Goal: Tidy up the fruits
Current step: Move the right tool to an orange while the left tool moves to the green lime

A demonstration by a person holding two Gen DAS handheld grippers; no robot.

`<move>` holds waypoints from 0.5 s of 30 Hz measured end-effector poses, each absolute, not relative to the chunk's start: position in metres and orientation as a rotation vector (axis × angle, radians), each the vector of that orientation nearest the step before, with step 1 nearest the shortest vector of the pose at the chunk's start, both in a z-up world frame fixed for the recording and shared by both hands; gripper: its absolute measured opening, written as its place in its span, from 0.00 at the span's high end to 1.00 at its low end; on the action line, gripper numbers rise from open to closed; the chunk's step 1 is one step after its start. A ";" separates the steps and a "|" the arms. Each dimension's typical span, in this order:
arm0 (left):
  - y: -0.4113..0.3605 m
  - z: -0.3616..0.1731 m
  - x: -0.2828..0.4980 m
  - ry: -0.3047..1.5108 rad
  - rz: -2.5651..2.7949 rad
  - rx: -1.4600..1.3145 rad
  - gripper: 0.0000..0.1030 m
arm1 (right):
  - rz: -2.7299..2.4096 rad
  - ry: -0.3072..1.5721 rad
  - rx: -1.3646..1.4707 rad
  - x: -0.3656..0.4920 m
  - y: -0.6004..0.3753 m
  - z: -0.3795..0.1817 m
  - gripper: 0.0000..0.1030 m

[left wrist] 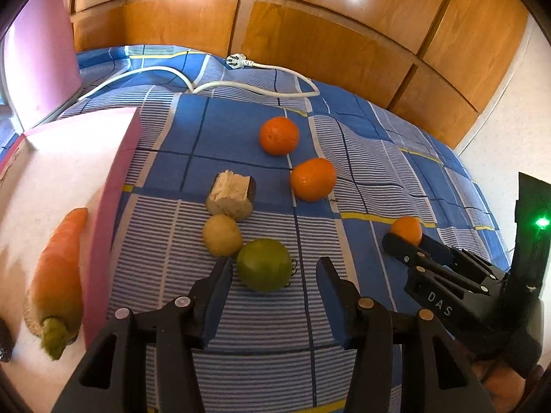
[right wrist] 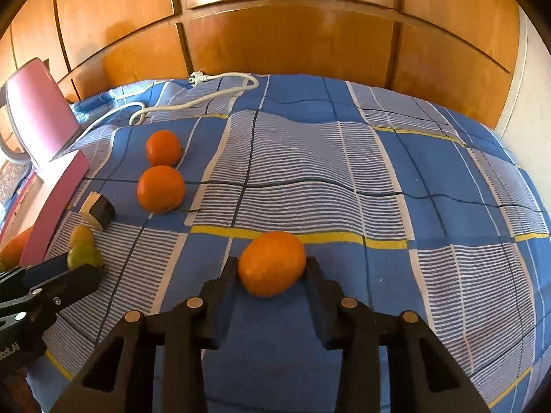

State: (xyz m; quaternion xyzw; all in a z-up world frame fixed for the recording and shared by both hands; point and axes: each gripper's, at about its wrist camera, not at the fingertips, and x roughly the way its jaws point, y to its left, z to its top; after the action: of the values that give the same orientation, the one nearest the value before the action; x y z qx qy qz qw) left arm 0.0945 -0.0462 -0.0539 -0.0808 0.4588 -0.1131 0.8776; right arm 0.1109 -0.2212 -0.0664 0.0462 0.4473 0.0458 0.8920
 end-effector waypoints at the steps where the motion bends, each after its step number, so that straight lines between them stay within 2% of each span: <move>1: -0.047 -0.055 0.096 0.958 -0.237 -0.169 0.51 | 0.096 0.926 0.096 0.111 -0.221 -0.067 0.63; 3: -0.049 -0.058 0.098 0.965 -0.236 -0.169 0.51 | 0.099 0.926 0.097 0.112 -0.221 -0.068 0.63; 5: -0.051 -0.060 0.100 0.959 -0.227 -0.165 0.57 | 0.107 0.926 0.112 0.112 -0.223 -0.068 0.63; 6: -0.051 -0.060 0.101 0.956 -0.223 -0.160 0.65 | 0.109 0.925 0.118 0.112 -0.224 -0.069 0.63; 7: -0.052 -0.061 0.103 0.957 -0.224 -0.159 0.68 | 0.112 0.923 0.127 0.112 -0.225 -0.069 0.63; 11: -0.051 -0.062 0.105 0.947 -0.231 -0.166 0.68 | 0.116 0.921 0.139 0.112 -0.226 -0.071 0.61; 12: -0.051 -0.062 0.104 0.946 -0.230 -0.164 0.68 | 0.120 0.922 0.140 0.113 -0.226 -0.071 0.59; 14: -0.052 -0.061 0.102 0.947 -0.237 -0.161 0.68 | 0.157 0.920 0.147 0.114 -0.224 -0.072 0.44; 15: -0.053 -0.060 0.099 0.947 -0.247 -0.158 0.68 | 0.166 0.921 0.140 0.115 -0.222 -0.072 0.43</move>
State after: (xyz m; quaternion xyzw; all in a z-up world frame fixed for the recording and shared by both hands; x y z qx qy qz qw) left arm 0.0994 -0.0529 -0.0598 -0.0760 0.4543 -0.1187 0.8796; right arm 0.1150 -0.2222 -0.0716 0.0673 0.4437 0.0800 0.8900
